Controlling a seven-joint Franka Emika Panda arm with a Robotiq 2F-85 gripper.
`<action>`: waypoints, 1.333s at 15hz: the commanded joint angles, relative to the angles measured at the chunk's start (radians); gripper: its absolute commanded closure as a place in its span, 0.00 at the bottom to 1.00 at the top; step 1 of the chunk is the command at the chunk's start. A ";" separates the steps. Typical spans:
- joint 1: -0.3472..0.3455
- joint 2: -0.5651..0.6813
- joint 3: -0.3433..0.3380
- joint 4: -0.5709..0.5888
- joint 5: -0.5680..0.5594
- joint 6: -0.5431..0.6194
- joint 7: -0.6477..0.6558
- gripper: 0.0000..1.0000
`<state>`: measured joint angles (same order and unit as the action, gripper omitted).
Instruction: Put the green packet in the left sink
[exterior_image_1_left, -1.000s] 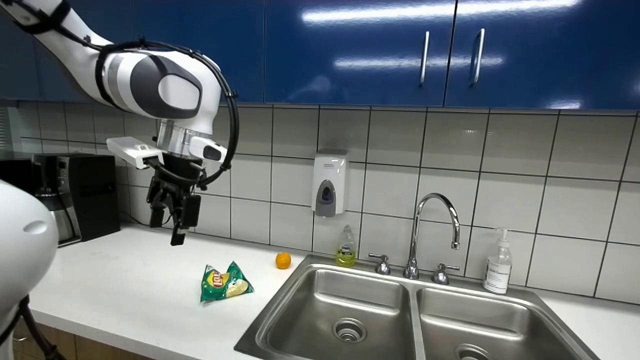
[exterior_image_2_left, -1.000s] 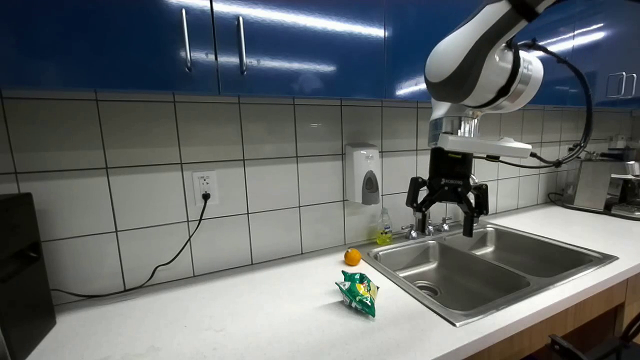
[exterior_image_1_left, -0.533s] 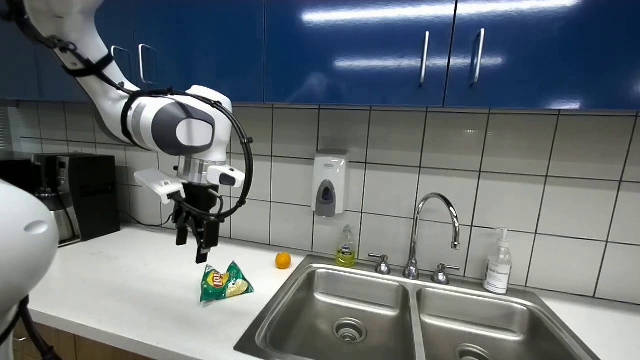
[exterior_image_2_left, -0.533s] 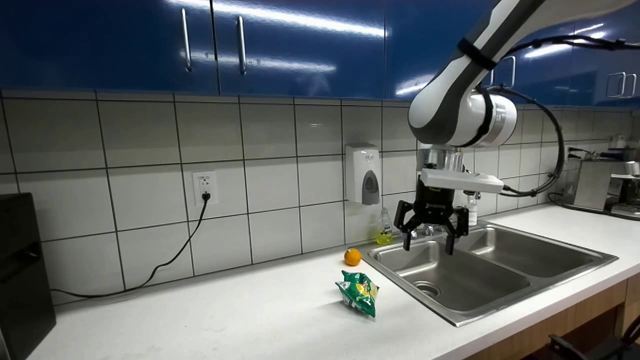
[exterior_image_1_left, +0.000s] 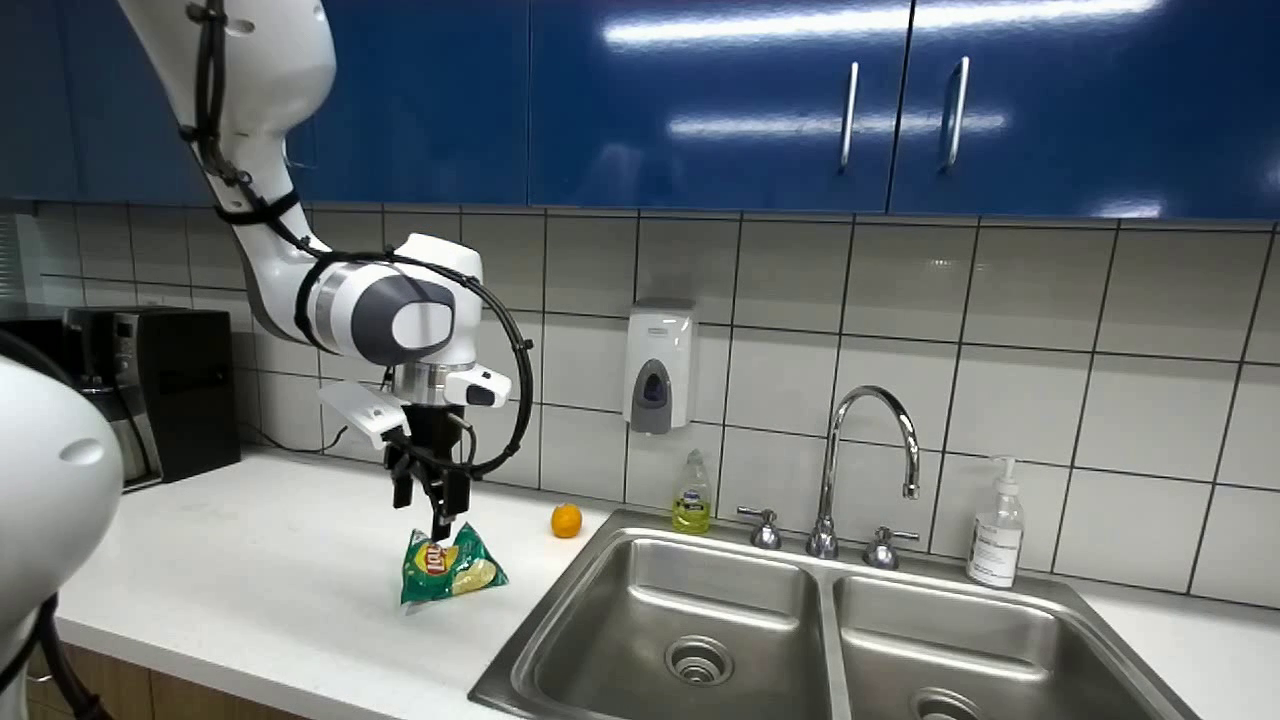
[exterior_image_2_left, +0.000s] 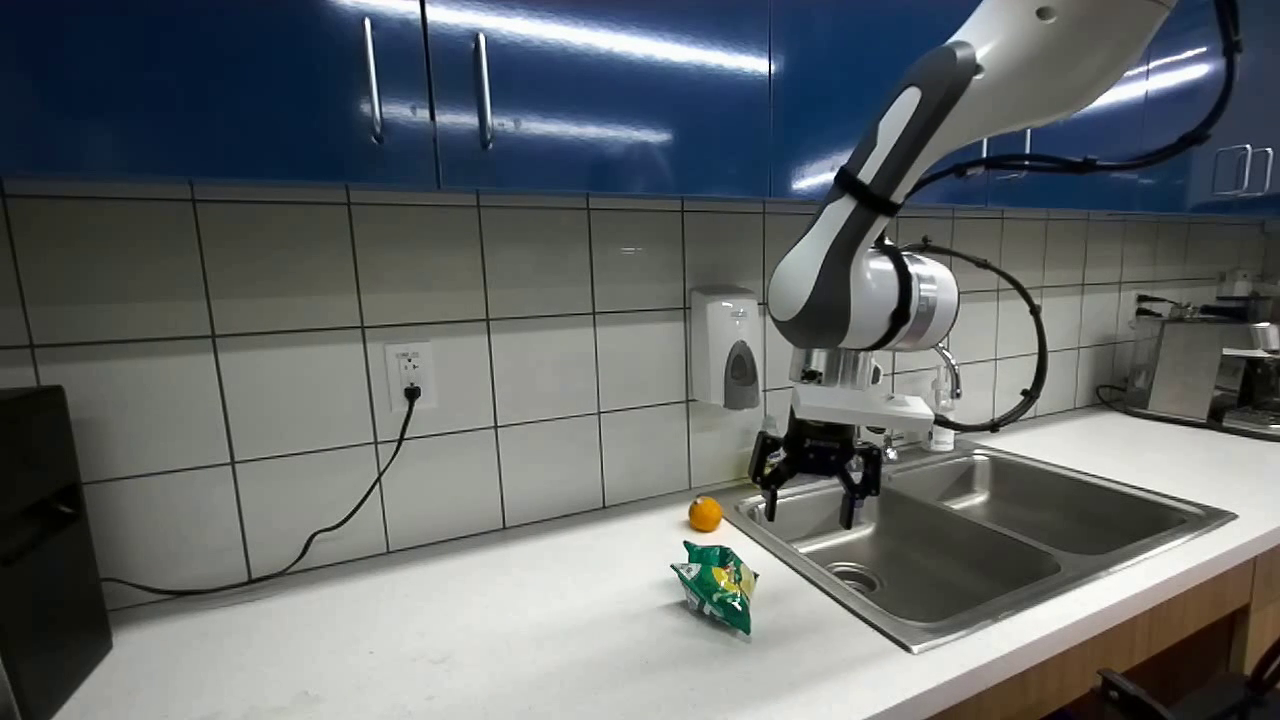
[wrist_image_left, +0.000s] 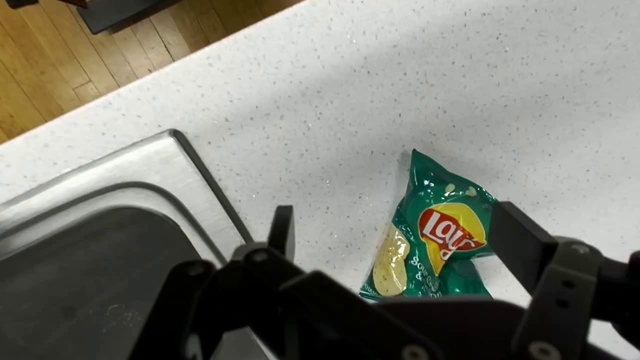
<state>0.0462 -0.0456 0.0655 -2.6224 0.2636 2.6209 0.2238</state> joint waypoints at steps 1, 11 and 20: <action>0.015 0.129 0.006 0.098 0.008 0.043 0.020 0.00; 0.088 0.329 -0.028 0.278 -0.056 0.073 0.219 0.00; 0.160 0.383 -0.104 0.362 -0.152 -0.026 0.441 0.00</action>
<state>0.1831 0.3184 -0.0149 -2.3029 0.1500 2.6566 0.5844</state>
